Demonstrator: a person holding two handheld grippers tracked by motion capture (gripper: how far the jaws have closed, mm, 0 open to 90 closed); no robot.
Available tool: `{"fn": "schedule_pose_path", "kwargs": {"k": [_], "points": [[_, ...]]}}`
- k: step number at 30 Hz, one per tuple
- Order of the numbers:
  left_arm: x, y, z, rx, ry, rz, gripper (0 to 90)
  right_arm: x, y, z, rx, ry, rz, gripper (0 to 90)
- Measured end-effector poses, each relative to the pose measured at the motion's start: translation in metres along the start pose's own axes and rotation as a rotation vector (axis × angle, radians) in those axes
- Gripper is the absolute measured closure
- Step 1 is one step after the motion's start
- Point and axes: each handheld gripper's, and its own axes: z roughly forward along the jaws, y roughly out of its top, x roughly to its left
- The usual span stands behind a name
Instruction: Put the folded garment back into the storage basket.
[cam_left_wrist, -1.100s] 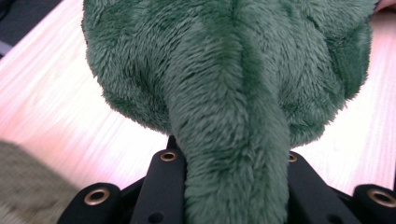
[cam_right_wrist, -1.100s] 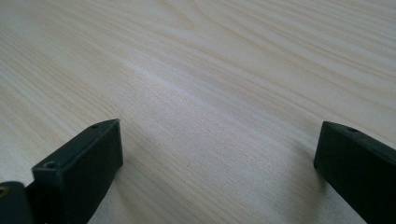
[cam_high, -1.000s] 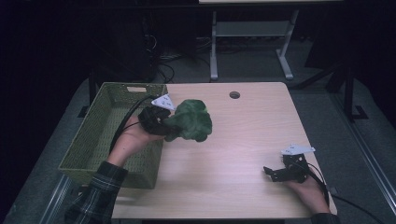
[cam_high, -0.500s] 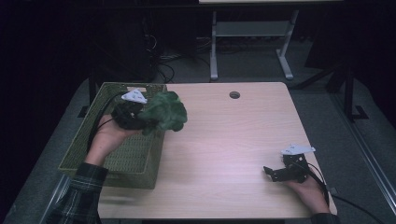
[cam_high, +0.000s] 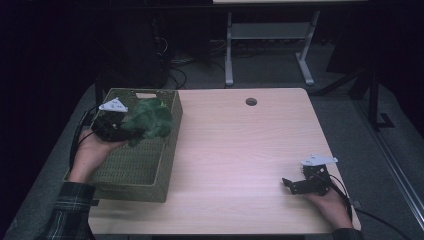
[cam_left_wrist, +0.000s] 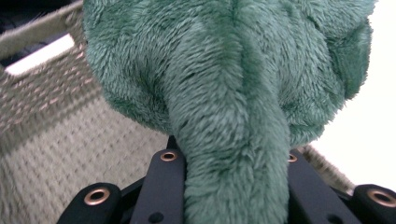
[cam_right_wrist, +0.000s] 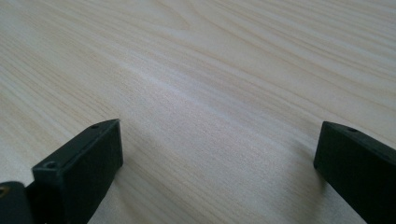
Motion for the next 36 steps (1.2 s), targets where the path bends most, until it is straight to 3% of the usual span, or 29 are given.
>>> {"fn": "schedule_pose_path", "kwargs": {"k": [6,14,29,36], "points": [[0.014,-0.02,0.004,0.017,0.04,-0.053,74.2,0.0,0.0,0.0,0.0,-0.001,0.001,0.8],[0.028,-0.046,0.032,0.083,0.07,-0.089,74.2,0.0,0.0,0.0,0.0,-0.003,0.003,0.8],[0.035,-0.069,0.067,0.213,0.02,-0.106,72.4,0.0,0.0,0.0,0.0,-0.004,0.003,0.8],[0.033,-0.07,0.071,0.228,0.018,-0.091,63.5,0.0,0.0,0.0,0.0,-0.004,0.003,0.8]]}}
